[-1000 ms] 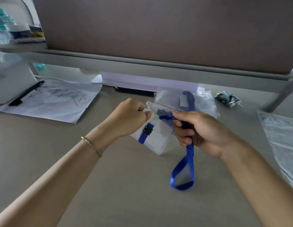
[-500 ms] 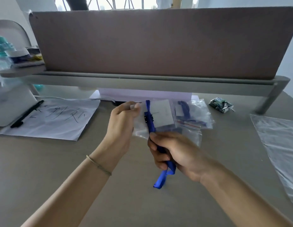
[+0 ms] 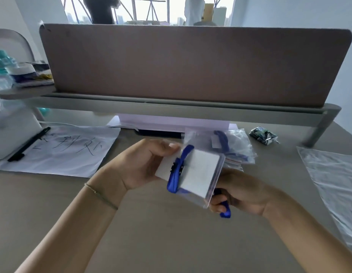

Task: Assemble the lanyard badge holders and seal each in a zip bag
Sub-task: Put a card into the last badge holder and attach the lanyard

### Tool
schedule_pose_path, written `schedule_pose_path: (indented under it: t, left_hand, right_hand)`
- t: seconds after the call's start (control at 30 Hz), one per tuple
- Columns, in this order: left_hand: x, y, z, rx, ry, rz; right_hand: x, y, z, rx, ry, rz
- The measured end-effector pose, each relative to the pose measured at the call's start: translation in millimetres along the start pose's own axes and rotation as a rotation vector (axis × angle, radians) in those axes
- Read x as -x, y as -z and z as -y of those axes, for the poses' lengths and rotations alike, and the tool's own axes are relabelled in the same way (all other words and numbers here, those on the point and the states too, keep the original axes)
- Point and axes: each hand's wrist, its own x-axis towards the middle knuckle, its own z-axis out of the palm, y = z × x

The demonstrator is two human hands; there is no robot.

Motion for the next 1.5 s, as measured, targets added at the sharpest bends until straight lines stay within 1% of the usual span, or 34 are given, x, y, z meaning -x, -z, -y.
schedule_pose_path:
  t: [0.07, 0.13, 0.23, 0.33, 0.4, 0.47, 0.57, 0.67, 0.73, 0.9, 1.0, 1.13, 1.27, 1.37, 1.5]
  left_hand:
    - [1.2, 0.3, 2.0, -0.14, 0.034, 0.038]
    - [2.2, -3.6, 2.4, -0.3, 0.068, 0.071]
    - [3.4, -15.5, 1.7, -0.569, 0.095, 0.095]
    - [4.3, -28.2, 1.5, -0.757, 0.105, 0.078]
    - [4.8, -34.4, 2.4, -0.903, 0.098, 0.039]
    - [4.2, -39.2, 5.6, -1.009, 0.065, -0.023]
    - [1.6, -43.1, 10.6, -1.119, -0.058, -0.206]
    - [-2.4, -42.4, 14.5, -1.099, -0.197, -0.39]
    - [-5.0, -42.0, 16.9, -1.087, -0.261, -0.466]
    - [-13.0, -40.1, 25.1, -1.108, -0.446, -0.678]
    - [-16.7, -37.4, 27.9, -1.051, -0.544, -0.747]
    - [-15.6, -40.4, 28.6, -0.849, -0.602, -0.776]
    - [-21.3, -41.3, 33.5, -0.682, -0.573, -0.751]
    - [-23.4, -41.4, 36.1, -0.546, -0.557, -0.69]
    - [-20.4, -46.4, 36.3, -0.371, -0.55, -0.658]
  right_hand:
    - [2.4, 5.7, 2.3, 0.123, -0.048, -0.084]
    - [4.0, 8.8, 5.8, 0.228, -0.028, -0.138]
    - [5.0, 13.8, 8.5, 0.218, -0.03, -0.211]
    - [3.9, 16.7, 8.3, 0.318, -0.02, -0.261]
    - [3.4, 15.2, 9.2, 0.388, -0.011, -0.288]
    - [2.9, 13.8, 10.3, 0.403, 0.01, -0.317]
    - [3.9, 12.3, 13.2, 0.394, 0.055, -0.374]
    - [4.4, 10.3, 13.6, 0.465, 0.088, -0.443]
    - [2.0, 7.3, 12.4, 0.448, 0.104, -0.461]
    - [-6.4, -1.6, 9.6, 0.275, 0.122, -0.461]
    - [-7.2, -10.8, 10.5, 0.136, 0.096, -0.451]
    - [-15.2, -19.4, 1.8, -0.008, 0.074, -0.439]
    - [-25.1, -20.7, -11.9, -0.097, 0.064, -0.447]
    - [-25.5, -18.1, -16.3, -0.098, 0.064, -0.494]
    - [-24.6, -10.7, -12.6, -0.026, 0.052, -0.52]
